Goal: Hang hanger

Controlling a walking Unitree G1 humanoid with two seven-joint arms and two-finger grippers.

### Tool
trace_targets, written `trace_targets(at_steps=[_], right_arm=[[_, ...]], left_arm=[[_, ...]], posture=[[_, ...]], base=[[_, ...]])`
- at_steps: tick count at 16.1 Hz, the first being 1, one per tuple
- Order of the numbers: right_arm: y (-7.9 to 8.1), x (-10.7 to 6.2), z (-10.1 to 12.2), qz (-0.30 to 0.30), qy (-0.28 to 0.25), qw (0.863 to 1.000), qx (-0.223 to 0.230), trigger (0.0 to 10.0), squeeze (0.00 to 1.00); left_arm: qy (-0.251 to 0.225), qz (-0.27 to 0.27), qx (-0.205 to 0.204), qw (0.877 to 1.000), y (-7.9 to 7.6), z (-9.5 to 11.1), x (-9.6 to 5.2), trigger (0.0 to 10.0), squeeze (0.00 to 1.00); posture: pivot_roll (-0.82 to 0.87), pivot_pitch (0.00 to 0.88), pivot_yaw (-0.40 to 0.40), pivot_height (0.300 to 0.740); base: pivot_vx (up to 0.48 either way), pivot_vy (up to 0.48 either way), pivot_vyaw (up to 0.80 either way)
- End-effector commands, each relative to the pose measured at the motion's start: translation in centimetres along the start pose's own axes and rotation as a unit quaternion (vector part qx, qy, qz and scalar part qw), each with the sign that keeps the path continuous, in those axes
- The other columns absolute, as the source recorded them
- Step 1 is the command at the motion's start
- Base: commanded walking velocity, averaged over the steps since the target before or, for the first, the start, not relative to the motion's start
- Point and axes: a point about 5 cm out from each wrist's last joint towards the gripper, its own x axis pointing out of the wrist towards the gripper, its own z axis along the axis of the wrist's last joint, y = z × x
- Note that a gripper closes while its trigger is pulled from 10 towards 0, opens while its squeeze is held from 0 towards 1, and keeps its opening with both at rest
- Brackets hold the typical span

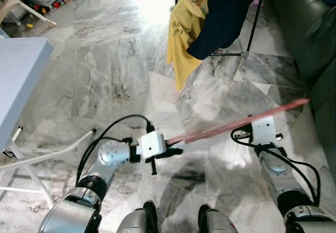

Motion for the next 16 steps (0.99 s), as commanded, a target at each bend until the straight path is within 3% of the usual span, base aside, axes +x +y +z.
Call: trace_targets(at_steps=[1,2,3,7,10,13,15,16], right_arm=[[-0.5,-0.2,0.2,0.004,-0.012,1.0,-0.009,0.0,0.0],[-0.3,-0.3,0.2,0.018,-0.013,1.0,-0.014,3.8,0.0],[-0.1,-0.5,0.1,0.034,-0.011,0.999,-0.013,10.0,0.0],[0.5,-0.9,-0.2,0.063,-0.012,0.998,-0.009,10.0,0.0],[0.4,-1.2,-0.5,0.065,-0.004,0.997,-0.048,10.0,0.0],[-1.1,-1.3,-0.7,-0.008,0.003,0.995,-0.099,10.0,0.0],[-2.4,-1.4,-0.1,-0.086,-0.016,0.982,-0.164,10.0,0.0],[-2.9,-1.3,0.8,-0.123,-0.043,0.968,-0.214,10.0,0.0]], left_arm=[[0.034,0.031,-0.038,0.998,-0.4,-1.5,-0.9,0.0,0.0],[0.04,0.066,-0.057,0.995,-0.1,-1.8,-1.0,0.0,0.0],[0.044,0.097,-0.065,0.992,0.2,-1.9,-1.0,0.0,0.0],[0.051,0.143,-0.049,0.987,1.3,-1.6,-0.9,0.0,0.0],[0.06,0.141,-0.043,0.987,1.9,-1.4,-0.9,0.0,0.0],[0.039,0.108,-0.1,0.988,1.9,-1.2,-0.6,0.0,0.0],[0.011,0.046,-0.165,0.985,1.3,-1.1,-0.2,0.0,0.0],[0.0,0.012,-0.183,0.983,0.8,-1.0,0.0,0.0,0.0]], posture=[[-0.17,0.23,0.088,0.74],[-0.18,0.229,0.085,0.74],[-0.18,0.228,0.083,0.74],[-0.17,0.226,0.083,0.74],[-0.18,0.227,0.094,0.74],[-0.18,0.229,0.099,0.74],[-0.18,0.232,0.106,0.74],[-0.18,0.236,0.114,0.74]], base=[[0.0,0.0,0.0],[0.0,0.0,0.0],[0.0,0.0,0.0],[0.0,0.0,0.0],[0.0,0.0,0.0],[0.0,0.0,0.0],[0.0,0.0,0.0],[0.0,0.0,0.0]])
